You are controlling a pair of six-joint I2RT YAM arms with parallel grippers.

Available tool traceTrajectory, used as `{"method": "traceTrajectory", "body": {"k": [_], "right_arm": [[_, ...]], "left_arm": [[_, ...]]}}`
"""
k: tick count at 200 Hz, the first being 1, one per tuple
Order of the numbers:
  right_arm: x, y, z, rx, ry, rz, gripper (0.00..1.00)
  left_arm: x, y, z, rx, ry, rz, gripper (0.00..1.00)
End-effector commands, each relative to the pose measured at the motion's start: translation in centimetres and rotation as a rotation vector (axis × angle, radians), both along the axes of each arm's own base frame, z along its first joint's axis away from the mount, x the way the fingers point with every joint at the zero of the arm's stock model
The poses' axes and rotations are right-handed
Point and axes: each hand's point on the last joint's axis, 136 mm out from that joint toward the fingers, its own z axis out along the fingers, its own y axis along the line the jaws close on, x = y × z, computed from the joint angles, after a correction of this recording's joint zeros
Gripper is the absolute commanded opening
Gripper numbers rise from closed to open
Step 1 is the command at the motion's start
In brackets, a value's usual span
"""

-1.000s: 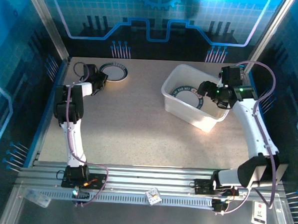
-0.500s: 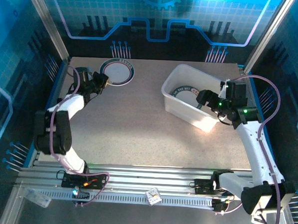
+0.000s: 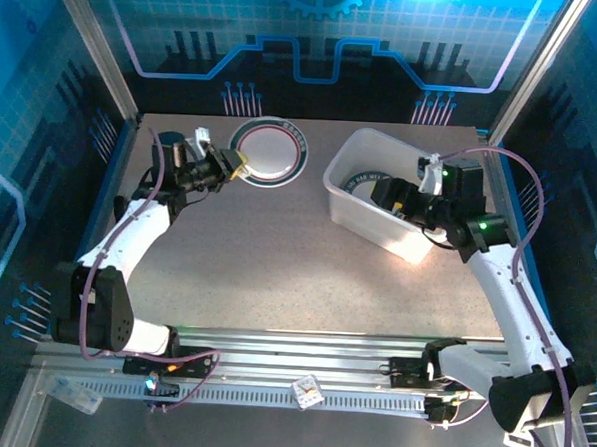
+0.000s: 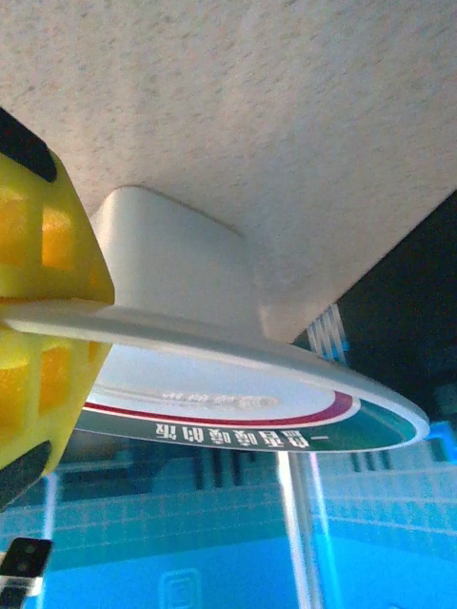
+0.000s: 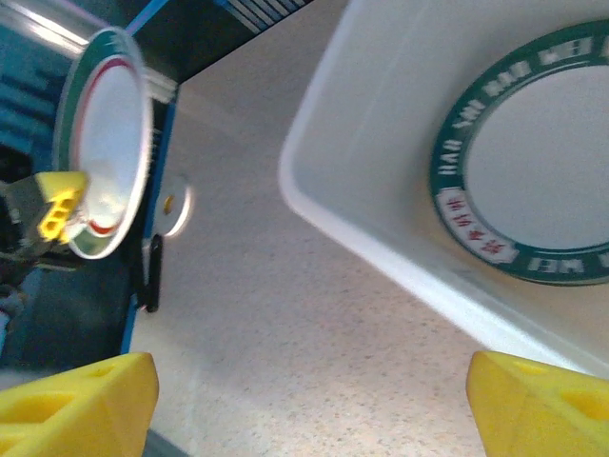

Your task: Place the plates into the plastic bin on the countertop

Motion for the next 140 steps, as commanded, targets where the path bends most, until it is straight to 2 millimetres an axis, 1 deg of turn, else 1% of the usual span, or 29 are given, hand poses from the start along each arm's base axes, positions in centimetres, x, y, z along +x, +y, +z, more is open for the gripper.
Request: {"method": "traceTrajectory", "body": {"k": [1, 17, 32, 66, 111, 140], "right_arm": [[0.3, 2.9, 1.9, 0.063, -0.046, 0.097, 0.84], [0.7, 4.0, 2.0, 0.084, -0.054, 0.114, 0.83], [1.4, 4.7, 1.7, 0.107, -0.038, 0.113, 0.81], [2.5, 6.2, 1.0, 0.128, -0.023, 0.135, 0.76], [3.9, 6.8, 1.1, 0.162, -0.038, 0.127, 0.71], [4.5, 7.0, 0.3, 0.171, -0.019, 0.116, 0.65]], "left_arm": [[-1.0, -2.4, 2.8, 0.014, -0.081, -0.106, 0.0], [-1.3, -3.5, 3.4, 0.016, -0.095, -0.136, 0.0], [-1.6, -4.6, 3.8, 0.026, -0.109, -0.164, 0.0], [-2.5, -7.1, 3.7, 0.032, -0.111, -0.233, 0.0], [-3.1, -9.1, 3.8, 0.038, -0.12, -0.274, 0.0], [-3.2, -10.0, 4.4, 0.033, -0.134, -0.293, 0.0]]}}
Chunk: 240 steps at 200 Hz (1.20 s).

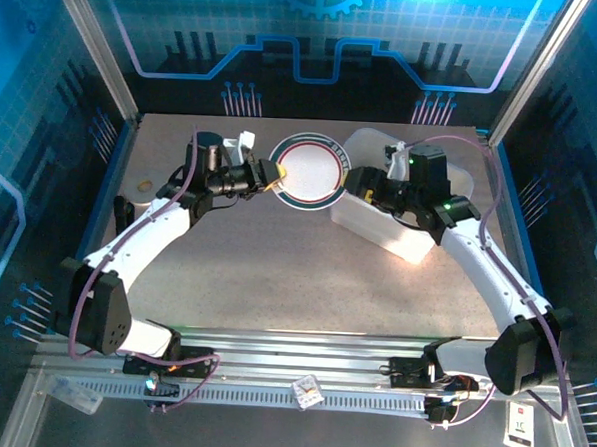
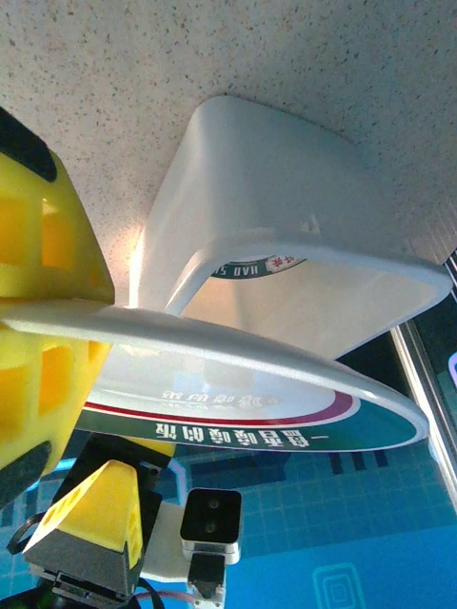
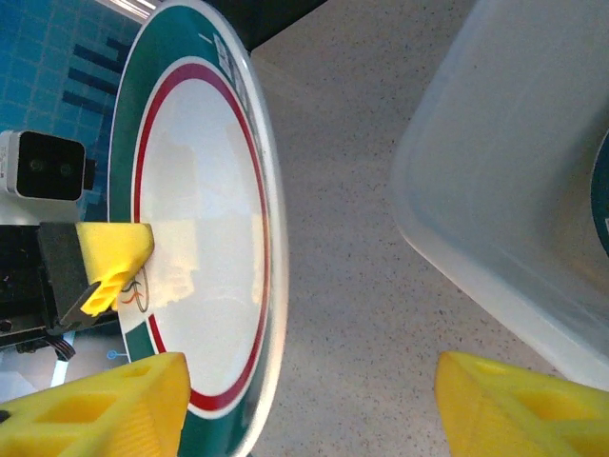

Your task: Place the plates into the plastic bin on the countertop

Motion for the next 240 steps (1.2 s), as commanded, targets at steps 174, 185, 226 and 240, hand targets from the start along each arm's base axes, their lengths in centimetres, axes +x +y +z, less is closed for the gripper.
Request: {"method": "traceTrajectory", "body": {"k": [174, 185, 226, 240], "right_arm": [[0.9, 0.0, 0.7, 0.072, -0.003, -0.05, 0.03], [1.0, -0.4, 0.8, 0.075, -0.005, -0.065, 0.02], [1.1, -5.1, 1.6, 0.111, -0.016, -0.182, 0.0], [0.9, -7.5, 1.3, 0.114, -0.011, -0.243, 0.0]], "left_arm": [[-0.2, -2.5, 2.6, 0.011, -0.09, -0.067, 0.24], [-0.2, -2.4, 2.9, 0.013, -0.098, -0.064, 0.36], [-0.2, -1.2, 4.8, 0.062, -0.177, -0.006, 0.79], [-0.2, -0.8, 5.2, 0.075, -0.196, 0.004, 0.8]]}}
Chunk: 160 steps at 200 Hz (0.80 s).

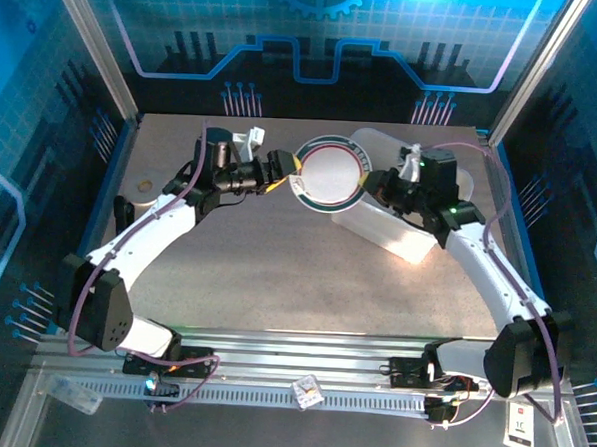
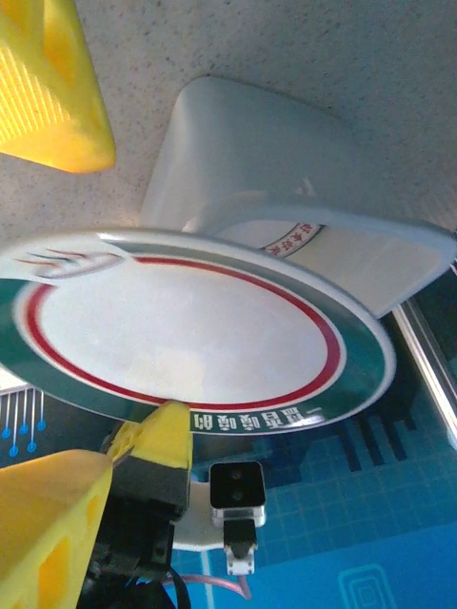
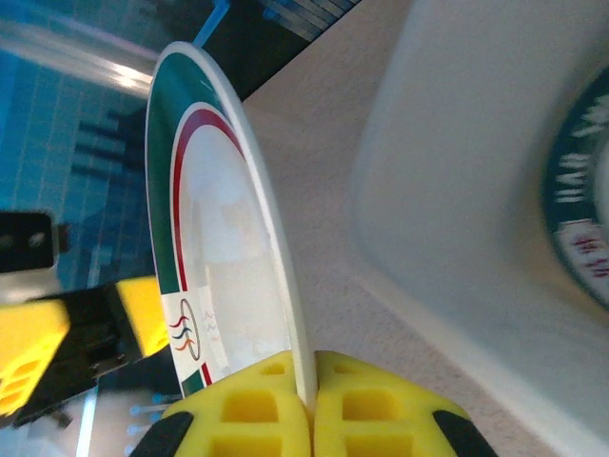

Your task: Place the plates into the plastic bin on the countertop

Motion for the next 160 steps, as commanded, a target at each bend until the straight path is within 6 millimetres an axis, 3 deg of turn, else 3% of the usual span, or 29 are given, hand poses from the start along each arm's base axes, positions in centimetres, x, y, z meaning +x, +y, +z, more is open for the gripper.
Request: {"method": "traceTrajectory", "body": {"k": [1, 33, 54, 160], "right_arm": [[-0.5, -3.6, 2.0, 0.034, -0.053, -0.086, 0.0], [-0.8, -9.1, 0.9, 0.035, -0.035, -0.234, 0.0], [-0.3, -11.2, -0.4, 0.02, -0.016, -0.288, 0.0], [2.9, -12.6, -7.6, -0.053, 0.143, -0.3, 0.0]], "left_arm": [[-0.2, 0.7, 3.7, 0.024, -0.124, 0.024, 0.8], [0.7, 1.6, 3.1, 0.037, -0.112, 0.047, 0.81], [1.1, 1.7, 2.4, 0.039, -0.094, 0.05, 0.81], [1.5, 1.9, -2.3, 0.068, 0.006, 0.047, 0.82]]}}
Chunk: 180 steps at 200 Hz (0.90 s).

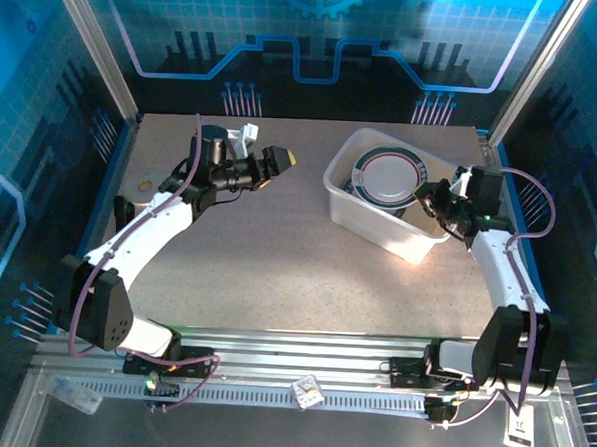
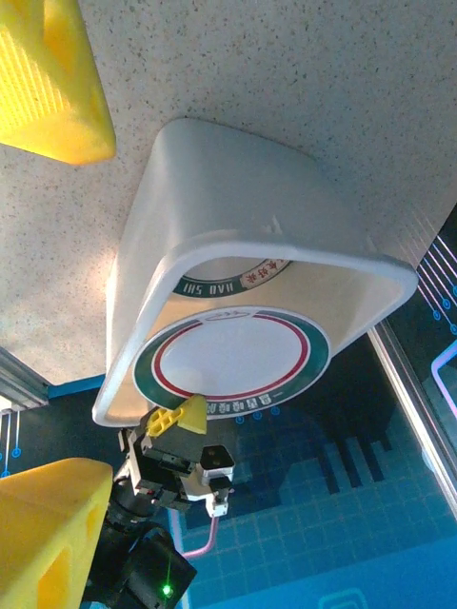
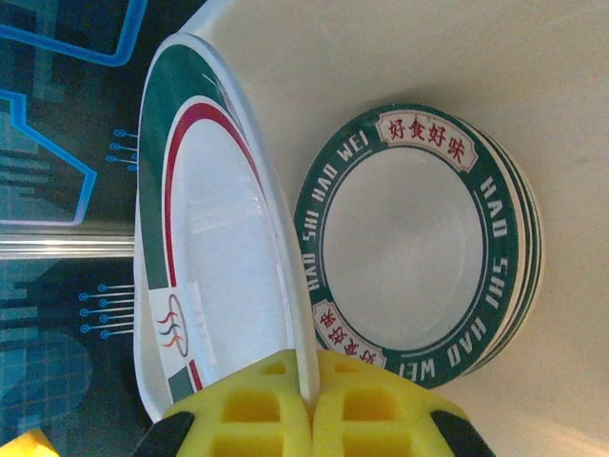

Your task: Place the plates into the plastic bin on the countertop

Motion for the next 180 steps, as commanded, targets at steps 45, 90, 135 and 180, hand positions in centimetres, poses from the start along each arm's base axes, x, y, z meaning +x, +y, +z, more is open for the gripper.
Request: {"method": "traceTrajectory", "body": {"k": [45, 90, 135, 180], "right_arm": [[1.7, -0.2, -3.0, -0.033, 0.047, 0.013, 0.0], [2.0, 0.5, -5.3, -0.031, 0.102, 0.036, 0.0], [2.4, 0.9, -6.8, -0.022, 0.129, 0.053, 0.01], [2.3, 1.4, -7.4, -0.025, 0.154, 0.077, 0.21]], "left_arm": [[0.3, 0.3, -2.7, 0.027, 0.041, 0.002, 0.82], [0.2, 0.3, -3.5, 0.026, 0.063, -0.002, 0.82], [0.1, 0.2, -4.0, 0.028, 0.08, -0.003, 0.83], [0.0, 0.2, -4.2, 0.029, 0.085, -0.003, 0.83]]}}
